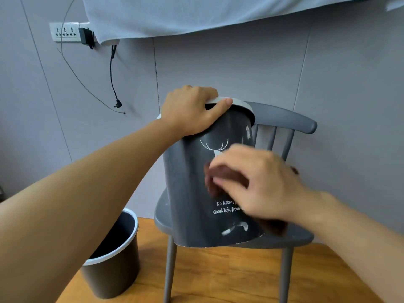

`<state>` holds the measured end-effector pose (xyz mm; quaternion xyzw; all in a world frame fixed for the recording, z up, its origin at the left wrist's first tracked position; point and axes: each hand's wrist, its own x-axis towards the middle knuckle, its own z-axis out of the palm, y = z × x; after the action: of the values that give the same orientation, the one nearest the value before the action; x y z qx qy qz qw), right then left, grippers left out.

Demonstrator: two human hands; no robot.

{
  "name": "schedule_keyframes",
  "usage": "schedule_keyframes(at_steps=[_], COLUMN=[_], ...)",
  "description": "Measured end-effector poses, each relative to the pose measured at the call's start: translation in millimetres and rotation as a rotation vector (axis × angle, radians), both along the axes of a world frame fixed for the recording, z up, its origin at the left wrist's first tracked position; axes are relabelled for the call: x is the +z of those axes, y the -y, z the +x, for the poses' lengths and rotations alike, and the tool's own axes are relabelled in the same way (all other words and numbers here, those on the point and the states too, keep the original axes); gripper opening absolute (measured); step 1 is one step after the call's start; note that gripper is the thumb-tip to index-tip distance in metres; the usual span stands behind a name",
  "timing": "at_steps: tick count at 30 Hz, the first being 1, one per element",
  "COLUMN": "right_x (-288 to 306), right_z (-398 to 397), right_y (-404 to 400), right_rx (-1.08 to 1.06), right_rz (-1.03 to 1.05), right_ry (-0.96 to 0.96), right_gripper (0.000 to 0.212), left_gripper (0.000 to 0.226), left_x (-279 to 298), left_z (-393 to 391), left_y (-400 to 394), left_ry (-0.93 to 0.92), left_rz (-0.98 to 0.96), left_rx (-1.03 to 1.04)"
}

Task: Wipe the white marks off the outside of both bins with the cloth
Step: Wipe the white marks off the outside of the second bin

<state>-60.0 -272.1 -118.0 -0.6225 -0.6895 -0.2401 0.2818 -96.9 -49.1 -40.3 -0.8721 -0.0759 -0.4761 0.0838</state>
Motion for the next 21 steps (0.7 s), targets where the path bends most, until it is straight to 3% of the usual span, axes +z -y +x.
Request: schedule_keyframes(at_steps=[4, 14, 21], right_x=[33.1, -22.7, 17.2], right_z=[22.1, -10.9, 15.7], right_y=[-25.4, 13.6, -14.6], right_rx=[-0.121, 0.039, -0.115], right_rz=[0.103, -0.336, 0.083], right_ry=[-0.066, 0.169, -0.056], right_gripper=[0.02, 0.007, 0.019], left_gripper=[0.062, 0.062, 0.062], left_x=[1.0, -1.2, 1.6], left_z=[3.5, 3.7, 3.8], left_y=[3.6, -7.4, 0.9], left_ry=[-0.003, 0.008, -0.025], left_rz=[0.001, 0.007, -0.002], left_rx=[-0.027, 0.016, -0.002])
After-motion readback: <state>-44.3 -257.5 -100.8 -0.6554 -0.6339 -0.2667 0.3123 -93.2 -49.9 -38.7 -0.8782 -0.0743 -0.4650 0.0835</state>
